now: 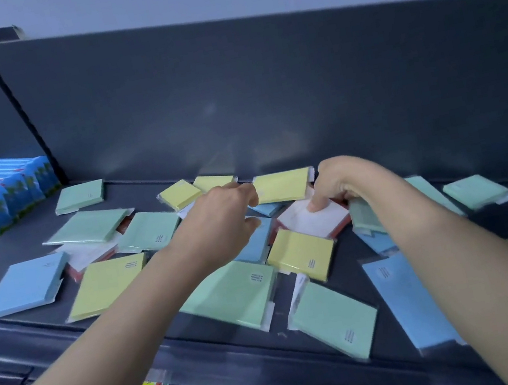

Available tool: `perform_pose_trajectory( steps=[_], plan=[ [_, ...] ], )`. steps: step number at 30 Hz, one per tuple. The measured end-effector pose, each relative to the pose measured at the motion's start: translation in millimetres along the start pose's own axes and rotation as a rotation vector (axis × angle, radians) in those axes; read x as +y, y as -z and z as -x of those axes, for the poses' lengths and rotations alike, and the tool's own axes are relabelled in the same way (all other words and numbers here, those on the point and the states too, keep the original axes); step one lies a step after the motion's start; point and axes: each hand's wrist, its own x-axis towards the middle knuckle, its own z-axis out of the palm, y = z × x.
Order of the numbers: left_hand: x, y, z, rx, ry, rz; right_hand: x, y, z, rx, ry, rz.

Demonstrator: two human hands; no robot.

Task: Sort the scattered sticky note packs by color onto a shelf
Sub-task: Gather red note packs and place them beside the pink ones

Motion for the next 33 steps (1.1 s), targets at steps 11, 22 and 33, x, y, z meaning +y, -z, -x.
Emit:
perform_pose_trajectory(
  steps=[11,22,33],
  plan=[
    [0.0,4.1,-2.8,-0.001,-0.115,0.026,-1.4,39.9,28.8,0.367,-0.117,0.132],
    [-33.7,21.2,8.7,0.026,-0.078,0.014,-72.3,30.1,39.3,0.706,0.371,-0.436],
    [-178.0,41.0,47.9,-0.161,0.508,-0.209,-166.6,2.2,13.9,0.555,0.487,-0.54]
  ],
)
